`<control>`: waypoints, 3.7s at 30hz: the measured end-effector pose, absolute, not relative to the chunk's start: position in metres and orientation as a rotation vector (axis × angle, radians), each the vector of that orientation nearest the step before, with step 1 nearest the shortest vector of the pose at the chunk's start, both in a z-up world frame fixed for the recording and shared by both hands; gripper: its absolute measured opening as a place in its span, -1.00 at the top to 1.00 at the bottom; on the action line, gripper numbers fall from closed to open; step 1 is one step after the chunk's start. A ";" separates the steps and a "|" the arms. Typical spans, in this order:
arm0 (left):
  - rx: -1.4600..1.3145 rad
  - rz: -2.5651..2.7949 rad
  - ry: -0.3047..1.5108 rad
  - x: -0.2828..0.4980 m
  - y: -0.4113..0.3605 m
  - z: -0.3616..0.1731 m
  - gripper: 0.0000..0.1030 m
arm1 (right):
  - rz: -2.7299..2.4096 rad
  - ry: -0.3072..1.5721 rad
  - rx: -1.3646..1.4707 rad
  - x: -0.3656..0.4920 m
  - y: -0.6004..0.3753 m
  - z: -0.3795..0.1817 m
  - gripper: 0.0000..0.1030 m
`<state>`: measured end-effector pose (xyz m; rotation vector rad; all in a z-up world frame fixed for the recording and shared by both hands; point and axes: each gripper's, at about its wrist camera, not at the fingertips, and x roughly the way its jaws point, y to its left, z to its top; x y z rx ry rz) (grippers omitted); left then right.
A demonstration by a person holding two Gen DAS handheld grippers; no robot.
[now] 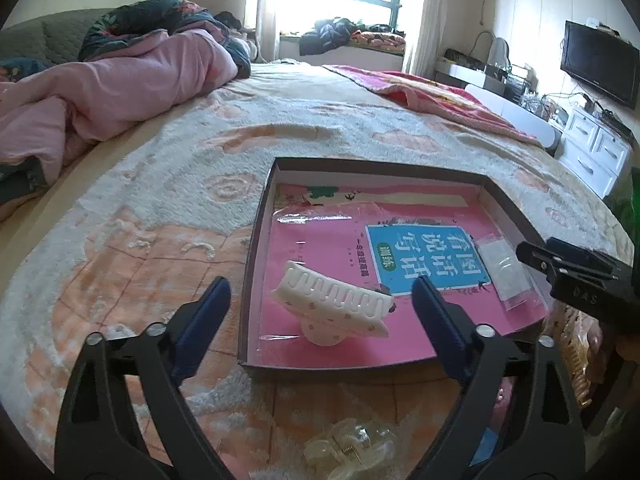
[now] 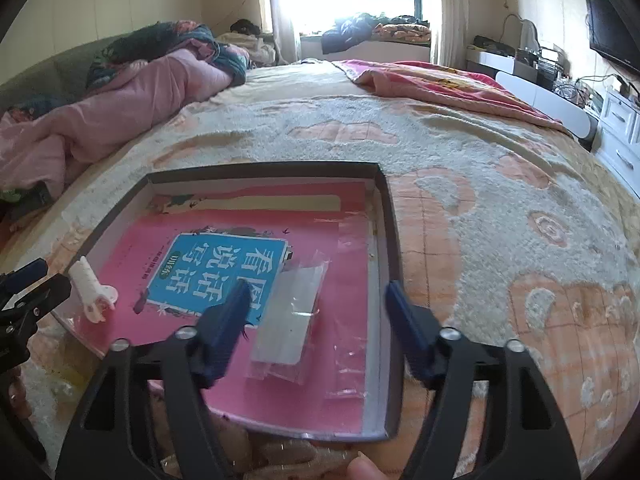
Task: Organize jewelry
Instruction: 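Lower the bag into the black tray with the right tool while the left tool drops the claw clip in, then move the left tool to the brown hair clip while the right tool approaches the coiled orange hair tie, then grasp the brown hair clip with the left tool while the right tool grasps the coiled hair tie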
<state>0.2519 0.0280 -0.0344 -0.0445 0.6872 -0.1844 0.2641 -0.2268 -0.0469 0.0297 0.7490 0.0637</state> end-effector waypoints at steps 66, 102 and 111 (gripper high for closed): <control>0.153 -0.439 0.625 0.104 -0.019 -0.036 -0.78 | 0.242 0.684 -0.043 0.074 -0.237 -0.026 -0.65; 0.346 -0.658 0.748 0.093 -0.068 -0.083 0.26 | 0.201 0.853 0.079 0.125 -0.224 -0.068 0.46; 0.315 -0.659 0.760 0.093 -0.066 -0.079 0.88 | 0.212 0.826 0.114 0.108 -0.237 -0.057 0.56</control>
